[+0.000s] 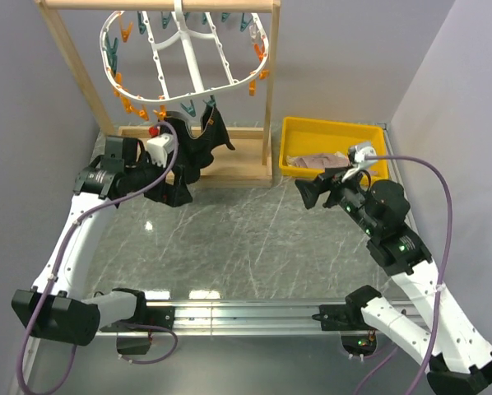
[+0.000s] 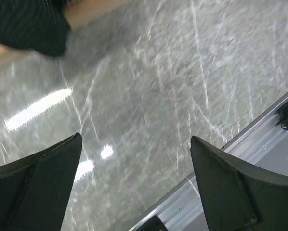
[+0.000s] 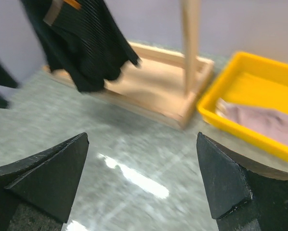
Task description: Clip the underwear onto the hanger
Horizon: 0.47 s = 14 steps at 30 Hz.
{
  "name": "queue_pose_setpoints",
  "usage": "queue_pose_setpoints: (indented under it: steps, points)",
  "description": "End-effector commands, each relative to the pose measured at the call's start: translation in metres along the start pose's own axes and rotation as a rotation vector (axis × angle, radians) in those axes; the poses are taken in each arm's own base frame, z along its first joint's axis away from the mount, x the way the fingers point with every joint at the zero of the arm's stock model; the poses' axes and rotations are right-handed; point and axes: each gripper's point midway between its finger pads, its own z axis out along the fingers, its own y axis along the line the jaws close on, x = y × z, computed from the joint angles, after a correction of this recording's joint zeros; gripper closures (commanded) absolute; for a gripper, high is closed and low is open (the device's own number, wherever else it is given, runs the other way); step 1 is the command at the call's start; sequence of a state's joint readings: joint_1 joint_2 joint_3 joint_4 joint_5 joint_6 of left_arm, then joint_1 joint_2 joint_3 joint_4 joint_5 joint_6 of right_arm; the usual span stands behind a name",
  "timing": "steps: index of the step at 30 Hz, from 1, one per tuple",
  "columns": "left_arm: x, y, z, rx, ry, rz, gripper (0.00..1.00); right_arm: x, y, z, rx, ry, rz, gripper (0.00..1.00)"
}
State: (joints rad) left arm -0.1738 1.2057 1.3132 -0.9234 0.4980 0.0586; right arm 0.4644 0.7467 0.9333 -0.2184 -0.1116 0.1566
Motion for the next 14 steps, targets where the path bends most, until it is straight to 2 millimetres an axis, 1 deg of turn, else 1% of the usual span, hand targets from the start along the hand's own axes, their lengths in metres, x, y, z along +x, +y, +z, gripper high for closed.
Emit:
queue_pose_setpoints:
  steps: [1, 2, 4, 5, 6, 7, 9, 11, 13, 14]
  points:
    - [0.001, -0.006, -0.013, -0.009, -0.080, -0.006, 0.01, 0.027, -0.027, -0.013, 0.098, 0.057, -0.076, 0.00]
    - [0.003, -0.005, -0.013, -0.018, -0.088, -0.010, 0.01, 0.039, -0.031, -0.019, 0.109, 0.074, -0.086, 0.00]
    - [0.007, 0.001, -0.015, -0.063, -0.127, 0.005, 0.01, 0.050, -0.038, -0.024, 0.129, 0.093, -0.108, 0.00]
    - [0.008, 0.002, -0.016, -0.077, -0.144, -0.024, 0.01, 0.060, -0.040, -0.028, 0.135, 0.106, -0.110, 0.00]
    - [0.013, 0.005, -0.014, -0.090, -0.143, -0.030, 0.01, 0.063, -0.042, -0.030, 0.140, 0.108, -0.110, 0.00]
    - [0.012, 0.005, -0.018, -0.102, -0.168, -0.018, 0.01, 0.066, -0.042, -0.032, 0.142, 0.111, -0.108, 0.00]
    - [0.015, 0.007, -0.017, -0.115, -0.173, -0.035, 0.01, 0.070, -0.044, -0.036, 0.147, 0.110, -0.096, 0.00]
    - [0.017, 0.007, -0.019, -0.123, -0.174, -0.051, 0.01, 0.068, -0.044, -0.040, 0.150, 0.101, -0.087, 0.00]
    - [0.012, 0.006, -0.024, -0.131, -0.207, -0.045, 0.01, 0.064, -0.046, -0.042, 0.159, 0.088, -0.080, 0.00]
    - [0.009, 0.005, -0.027, -0.136, -0.223, -0.029, 0.01, 0.059, -0.045, -0.044, 0.158, 0.071, -0.078, 0.00]
